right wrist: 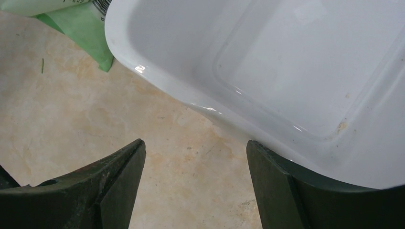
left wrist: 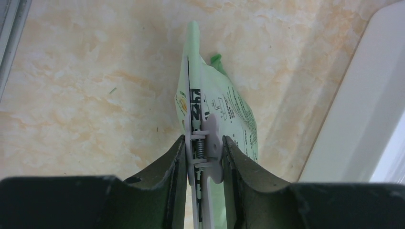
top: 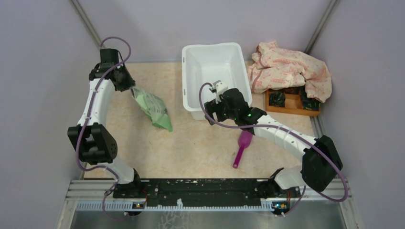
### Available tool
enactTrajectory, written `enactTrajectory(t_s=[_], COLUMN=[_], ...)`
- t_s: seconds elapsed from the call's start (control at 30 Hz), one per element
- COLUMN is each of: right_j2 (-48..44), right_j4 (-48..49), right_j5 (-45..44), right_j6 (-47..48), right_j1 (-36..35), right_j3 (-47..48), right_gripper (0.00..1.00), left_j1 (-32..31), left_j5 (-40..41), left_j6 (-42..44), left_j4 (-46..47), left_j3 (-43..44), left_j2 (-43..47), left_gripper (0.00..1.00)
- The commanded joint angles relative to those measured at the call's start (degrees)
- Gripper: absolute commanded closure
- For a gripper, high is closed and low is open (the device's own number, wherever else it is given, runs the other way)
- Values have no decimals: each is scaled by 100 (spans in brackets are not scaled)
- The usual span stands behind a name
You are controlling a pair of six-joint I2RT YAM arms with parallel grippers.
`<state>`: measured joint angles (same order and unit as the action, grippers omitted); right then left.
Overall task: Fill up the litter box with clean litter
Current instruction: Remove the clamp from the cat litter bag.
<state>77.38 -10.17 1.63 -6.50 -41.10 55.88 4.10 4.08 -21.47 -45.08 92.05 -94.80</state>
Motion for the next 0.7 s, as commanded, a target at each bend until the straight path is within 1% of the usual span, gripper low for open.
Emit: enactTrajectory(t_s=[0.0, 0.03, 0.1, 0.17, 0.2, 0.23, 0.27, 0.3, 0.47, 0.53, 0.6, 0.63, 0.67], right_j2=[19, 27, 47, 78, 87, 104, 114, 126, 204, 219, 245, 254, 261], right_j4=[228, 222, 182, 164, 152, 146, 145, 138, 97, 96, 71, 64, 46], right_j5=[75, 70, 69, 82, 91, 100, 95, 92, 64, 51, 42, 31, 22], right_j6=[26, 26, 26, 24, 30, 28, 30, 27, 47, 51, 52, 51, 45], right_j1=[-50, -55, -56, -56, -56, -56, -56, -62, -102, -116, -124, -126, -126], right_j3=[55, 53, 71, 79, 85, 87, 90, 97, 144, 150, 152, 156, 160], right_gripper=[22, 22, 22, 22, 22, 21, 20, 20, 18, 18, 17, 17, 17], left_j1=[-1, -4, -5, -4, 2, 10, 4, 8, 53, 137, 360, 447, 481], left_j5=[-42, -84, -134, -138, -90, -34, 16, 55, 7, -450, -1238, -1422, -1291], left_j6=[364, 416, 515, 602, 618, 634, 654, 691, 711, 710, 661, 569, 474], left_j4=[125, 237, 448, 631, 697, 713, 707, 699, 679, 762, 1016, 1099, 1111], left_j3=[-49, -111, -301, -467, -529, -553, -547, -541, -471, -551, -719, -763, -777], left_j2=[293, 352, 529, 699, 773, 810, 837, 845, 877, 955, 1060, 1090, 1099], left_gripper=[91, 86, 66, 51, 41, 28, 11, 3, 1, 1, 1, 1, 1])
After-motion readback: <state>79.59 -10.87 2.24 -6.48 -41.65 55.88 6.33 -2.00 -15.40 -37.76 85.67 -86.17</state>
